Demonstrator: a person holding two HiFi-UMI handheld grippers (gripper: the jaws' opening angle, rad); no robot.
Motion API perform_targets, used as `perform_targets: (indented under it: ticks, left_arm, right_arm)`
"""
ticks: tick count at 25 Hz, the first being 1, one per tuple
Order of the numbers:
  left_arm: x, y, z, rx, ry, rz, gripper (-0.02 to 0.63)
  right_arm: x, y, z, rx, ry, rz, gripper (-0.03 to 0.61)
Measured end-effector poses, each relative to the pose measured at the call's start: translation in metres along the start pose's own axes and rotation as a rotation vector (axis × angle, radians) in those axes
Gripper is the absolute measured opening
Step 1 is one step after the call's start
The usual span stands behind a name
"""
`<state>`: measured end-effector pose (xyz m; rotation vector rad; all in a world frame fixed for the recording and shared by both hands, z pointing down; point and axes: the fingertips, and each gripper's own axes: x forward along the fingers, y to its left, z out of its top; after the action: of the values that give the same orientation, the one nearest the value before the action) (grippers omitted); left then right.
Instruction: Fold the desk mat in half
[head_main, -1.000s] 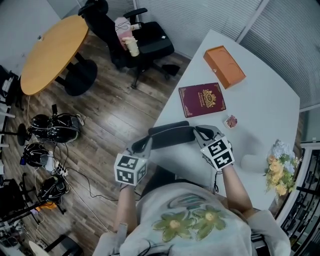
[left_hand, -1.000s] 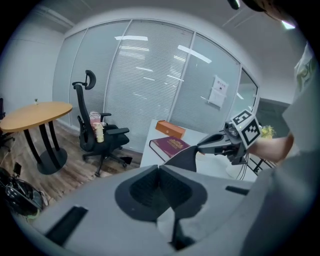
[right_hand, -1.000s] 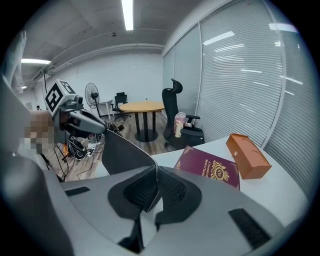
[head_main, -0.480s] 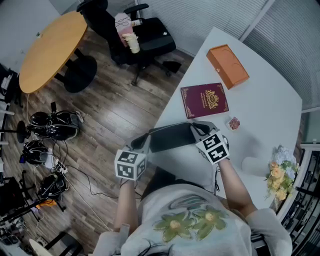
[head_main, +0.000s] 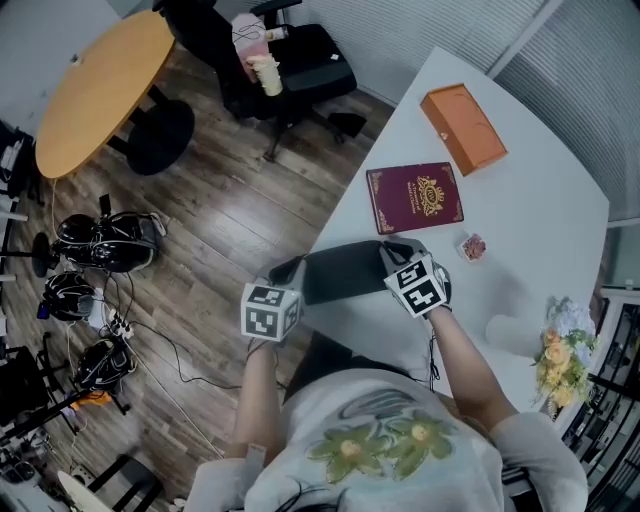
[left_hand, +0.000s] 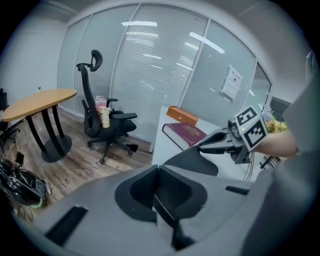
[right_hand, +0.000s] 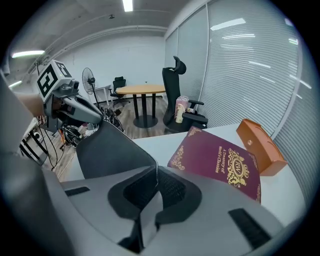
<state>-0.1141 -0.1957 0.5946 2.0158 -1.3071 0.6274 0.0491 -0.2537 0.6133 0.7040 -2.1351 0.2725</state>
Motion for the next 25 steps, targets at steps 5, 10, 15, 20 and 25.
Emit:
perform_targets:
  ticks: [5,10,15,20,25]
  left_arm:
    - [0.016,0.011,-0.011,0.007,0.04,0.023,0.012]
    - [0.037,0.023,-0.025,0.039,0.093,0.049,0.012]
    - [0.048,0.028,-0.032,0.038,0.115,0.068,0.012]
    - [0.051,0.03,-0.038,0.029,0.129,0.082,0.012]
    - [0.058,0.034,-0.044,0.039,0.147,0.106,0.012]
  right_arm:
    - [0.018,0.0,-0.007,-0.014,0.04,0.007,0.029]
    - [0.036,-0.003,-0.014,-0.018,0.076,0.007,0.029]
    - [0.045,-0.004,-0.016,-0.016,0.086,-0.021,0.029]
    - [0.048,-0.007,-0.015,0.015,0.088,-0.063,0.029]
    - [0.049,-0.009,-0.017,0.061,0.072,-0.073,0.031]
